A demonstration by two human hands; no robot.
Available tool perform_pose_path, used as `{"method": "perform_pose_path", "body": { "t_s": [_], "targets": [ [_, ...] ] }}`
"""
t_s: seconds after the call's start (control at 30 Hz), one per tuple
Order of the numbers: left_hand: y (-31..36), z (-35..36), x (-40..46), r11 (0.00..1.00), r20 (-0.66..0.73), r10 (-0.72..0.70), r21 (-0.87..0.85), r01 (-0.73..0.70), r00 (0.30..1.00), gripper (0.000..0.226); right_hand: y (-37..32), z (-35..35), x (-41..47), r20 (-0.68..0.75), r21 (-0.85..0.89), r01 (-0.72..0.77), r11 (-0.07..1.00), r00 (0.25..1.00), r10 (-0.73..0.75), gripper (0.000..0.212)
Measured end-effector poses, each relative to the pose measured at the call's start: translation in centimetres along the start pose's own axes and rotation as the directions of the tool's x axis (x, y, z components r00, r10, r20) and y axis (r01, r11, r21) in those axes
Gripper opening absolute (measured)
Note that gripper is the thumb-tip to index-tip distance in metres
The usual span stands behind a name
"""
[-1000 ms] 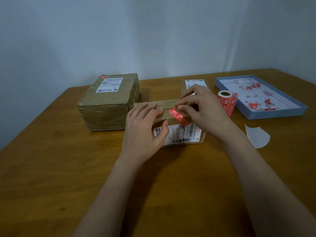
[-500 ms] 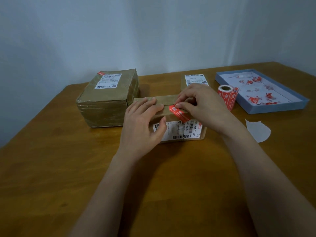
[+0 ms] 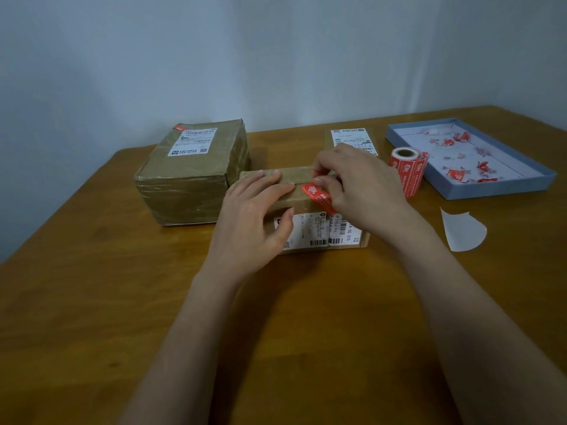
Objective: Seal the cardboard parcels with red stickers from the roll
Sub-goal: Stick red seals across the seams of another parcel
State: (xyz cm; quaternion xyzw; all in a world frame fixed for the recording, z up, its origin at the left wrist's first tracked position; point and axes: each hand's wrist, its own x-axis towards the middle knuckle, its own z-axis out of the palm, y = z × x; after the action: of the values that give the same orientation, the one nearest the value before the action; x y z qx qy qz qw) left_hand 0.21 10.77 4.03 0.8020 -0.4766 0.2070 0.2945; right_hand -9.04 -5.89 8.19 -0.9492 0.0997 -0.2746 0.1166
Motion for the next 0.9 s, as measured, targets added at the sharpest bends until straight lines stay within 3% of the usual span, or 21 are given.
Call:
{"method": "perform_pose_path", "body": {
  "t_s": [0.77, 0.9],
  "targets": [
    [0.30, -0.10, -0.05, 0.999, 0.025, -0.018, 0.047, 0.017, 1.000, 0.053, -0.16, 0.42, -0.35, -0.081, 0.079, -0.047, 0.996, 0.995, 0.053, 0.006],
    [0.32, -0.08, 0.00, 0.999, 0.018, -0.019, 0.046, 0.018, 1.000, 0.054, -0.02, 0.67, -0.32, -0.104, 0.123, -0.033, 0.992, 0.994, 0.046, 0.013]
  ]
}}
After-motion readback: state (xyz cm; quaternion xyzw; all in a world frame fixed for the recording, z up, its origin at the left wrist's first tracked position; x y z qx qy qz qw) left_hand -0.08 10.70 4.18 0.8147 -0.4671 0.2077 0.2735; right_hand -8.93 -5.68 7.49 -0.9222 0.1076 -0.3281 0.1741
